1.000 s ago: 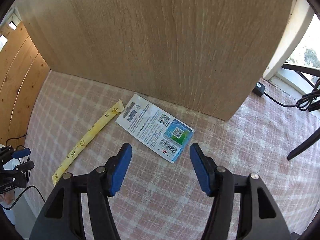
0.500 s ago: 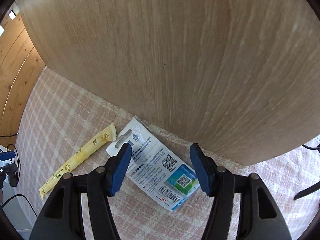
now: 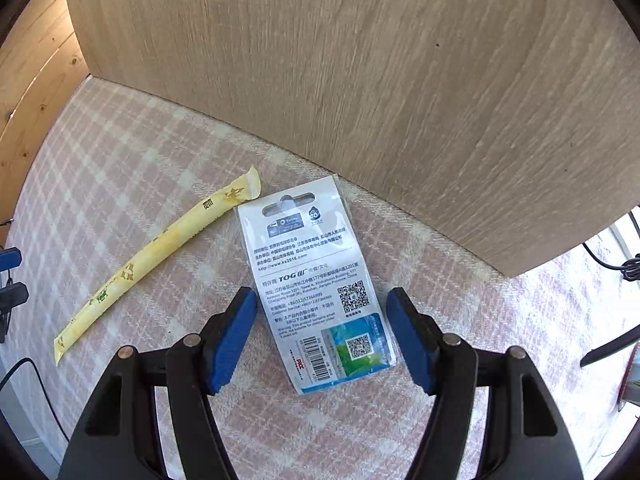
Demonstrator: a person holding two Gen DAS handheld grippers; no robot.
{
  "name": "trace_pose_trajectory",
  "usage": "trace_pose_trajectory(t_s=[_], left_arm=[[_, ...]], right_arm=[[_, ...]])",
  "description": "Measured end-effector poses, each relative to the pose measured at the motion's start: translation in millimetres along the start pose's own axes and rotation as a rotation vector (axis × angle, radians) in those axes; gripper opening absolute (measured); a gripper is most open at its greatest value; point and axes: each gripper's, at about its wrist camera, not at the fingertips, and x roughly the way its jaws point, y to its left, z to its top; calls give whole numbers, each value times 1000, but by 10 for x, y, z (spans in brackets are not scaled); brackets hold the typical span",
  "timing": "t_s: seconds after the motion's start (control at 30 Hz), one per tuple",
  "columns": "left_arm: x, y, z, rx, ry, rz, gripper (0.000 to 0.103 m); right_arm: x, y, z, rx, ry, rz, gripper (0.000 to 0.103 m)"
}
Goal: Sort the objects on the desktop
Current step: 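Grasp the long yellow packet with the left tool while the right tool grasps the white card package, then carry the yellow packet and card package over the tray and open both tools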
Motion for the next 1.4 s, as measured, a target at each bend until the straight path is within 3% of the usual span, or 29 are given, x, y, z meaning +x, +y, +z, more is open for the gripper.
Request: trace_pose_trajectory(t_s=[0.23, 0.37, 0.5, 0.63, 0.67, 0.77, 1.07, 1.13, 1.23, 1.37, 1.4], left_arm=[[315, -521, 246, 112, 29, 34, 40], [419, -714, 296, 126, 38, 32, 40], [524, -800, 320, 131, 46, 81, 41], [532, -827, 351, 130, 42, 75, 41], [535, -835, 358, 132, 45, 70, 40], [528, -871, 352, 115, 47, 48, 15], [368, -1114, -50, 93, 50, 1, 10], [269, -1146, -139, 81, 41, -23, 10], [92, -1211, -244, 69, 26, -46, 10], [-160, -1417, -329, 98, -3, -47, 10], [-218, -1415, -341, 108, -9, -54, 10]], right_arm=[[14, -94, 80, 93, -8, -24, 66], [-69, -185, -118, 141, 21, -31, 58], [-163, -299, -396, 214, 37, -35, 57], [-272, -347, -704, 262, 28, -49, 57], [-298, -348, -763, 269, 26, -47, 57], [-353, -342, -865, 292, 22, -43, 57], [-583, -537, -1241, 417, 7, 40, 55], [-683, -743, -1475, 446, -5, 52, 55], [-988, -790, -2232, 466, -38, 45, 55], [-1397, -819, -2602, 486, -86, 52, 55], [-1519, -1008, -2757, 489, -97, 48, 55]])
